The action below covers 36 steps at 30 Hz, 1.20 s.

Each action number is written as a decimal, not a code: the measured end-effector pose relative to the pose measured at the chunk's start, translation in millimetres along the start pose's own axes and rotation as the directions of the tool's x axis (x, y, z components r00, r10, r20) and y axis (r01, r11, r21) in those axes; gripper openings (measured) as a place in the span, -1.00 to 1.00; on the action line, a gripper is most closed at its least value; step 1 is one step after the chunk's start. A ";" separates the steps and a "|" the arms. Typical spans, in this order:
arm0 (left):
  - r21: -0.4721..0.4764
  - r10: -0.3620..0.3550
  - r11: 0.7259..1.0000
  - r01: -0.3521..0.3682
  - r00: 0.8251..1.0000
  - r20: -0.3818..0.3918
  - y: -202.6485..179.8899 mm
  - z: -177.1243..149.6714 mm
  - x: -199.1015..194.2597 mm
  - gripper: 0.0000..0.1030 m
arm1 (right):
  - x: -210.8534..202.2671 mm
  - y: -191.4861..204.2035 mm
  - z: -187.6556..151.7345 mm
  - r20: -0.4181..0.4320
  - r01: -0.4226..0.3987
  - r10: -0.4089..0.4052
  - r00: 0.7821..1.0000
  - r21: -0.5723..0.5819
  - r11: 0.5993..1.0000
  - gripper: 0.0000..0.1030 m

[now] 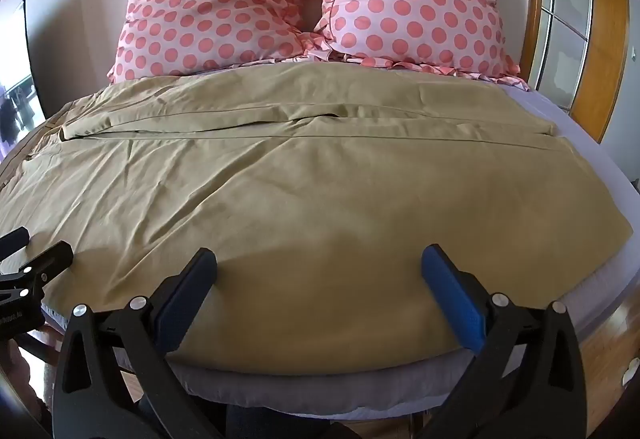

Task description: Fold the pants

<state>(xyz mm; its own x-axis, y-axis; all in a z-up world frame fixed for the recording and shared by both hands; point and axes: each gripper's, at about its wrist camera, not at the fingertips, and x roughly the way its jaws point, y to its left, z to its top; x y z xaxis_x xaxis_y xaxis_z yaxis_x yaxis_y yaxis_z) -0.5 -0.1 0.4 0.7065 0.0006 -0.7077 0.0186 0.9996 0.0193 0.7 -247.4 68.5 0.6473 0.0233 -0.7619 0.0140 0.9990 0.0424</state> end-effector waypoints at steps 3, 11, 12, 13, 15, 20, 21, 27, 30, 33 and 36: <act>-0.001 -0.001 1.000 0.001 1.000 -0.006 0.1 0.2 0.3 0.97 | 0.2 0.2 0.0 0.000 0.000 0.000 1.000 -0.001 1.000 0.97; -0.001 0.000 1.000 0.000 1.000 -0.007 0.0 0.3 0.4 0.97 | 0.3 0.4 -0.3 0.001 0.000 0.000 1.000 -0.001 1.000 0.97; -0.001 0.000 1.000 0.000 1.000 -0.008 0.1 0.5 0.4 0.97 | 0.3 0.4 -0.2 0.000 0.001 -0.001 1.000 -0.002 1.000 0.97; -0.001 0.000 1.000 0.000 1.000 -0.009 0.1 0.6 0.4 0.97 | 0.3 0.4 -0.1 0.000 0.000 0.000 1.000 -0.002 1.000 0.97; 0.000 0.000 1.000 0.000 1.000 -0.008 0.1 0.1 0.3 0.97 | 0.1 0.2 -0.2 0.000 0.001 -0.001 1.000 -0.001 1.000 0.97; 0.000 0.000 1.000 0.000 1.000 -0.010 0.1 -0.1 0.3 0.97 | -0.1 -0.1 -0.2 0.002 0.000 0.000 1.000 -0.001 1.000 0.97; 0.000 0.000 1.000 0.000 1.000 -0.011 0.1 0.0 0.3 0.97 | -0.1 -0.1 -0.3 0.002 0.000 0.000 1.000 -0.001 1.000 0.97; 0.000 0.000 1.000 0.000 1.000 -0.013 0.1 0.1 0.4 0.97 | 0.0 -0.1 -0.7 0.003 0.000 0.000 1.000 -0.001 1.000 0.97; 0.000 0.001 1.000 -0.001 1.000 -0.014 0.0 0.1 0.5 0.97 | 0.1 -0.1 -0.7 0.004 0.001 -0.001 1.000 0.000 1.000 0.97; 0.000 0.001 1.000 -0.001 1.000 -0.014 0.0 0.1 0.6 0.97 | 0.1 -0.2 -0.8 0.005 0.001 -0.001 1.000 0.000 1.000 0.97; 0.000 0.001 1.000 -0.001 1.000 -0.015 0.0 0.3 0.7 0.97 | 0.3 -0.2 -0.9 0.005 0.000 0.000 1.000 0.000 1.000 0.97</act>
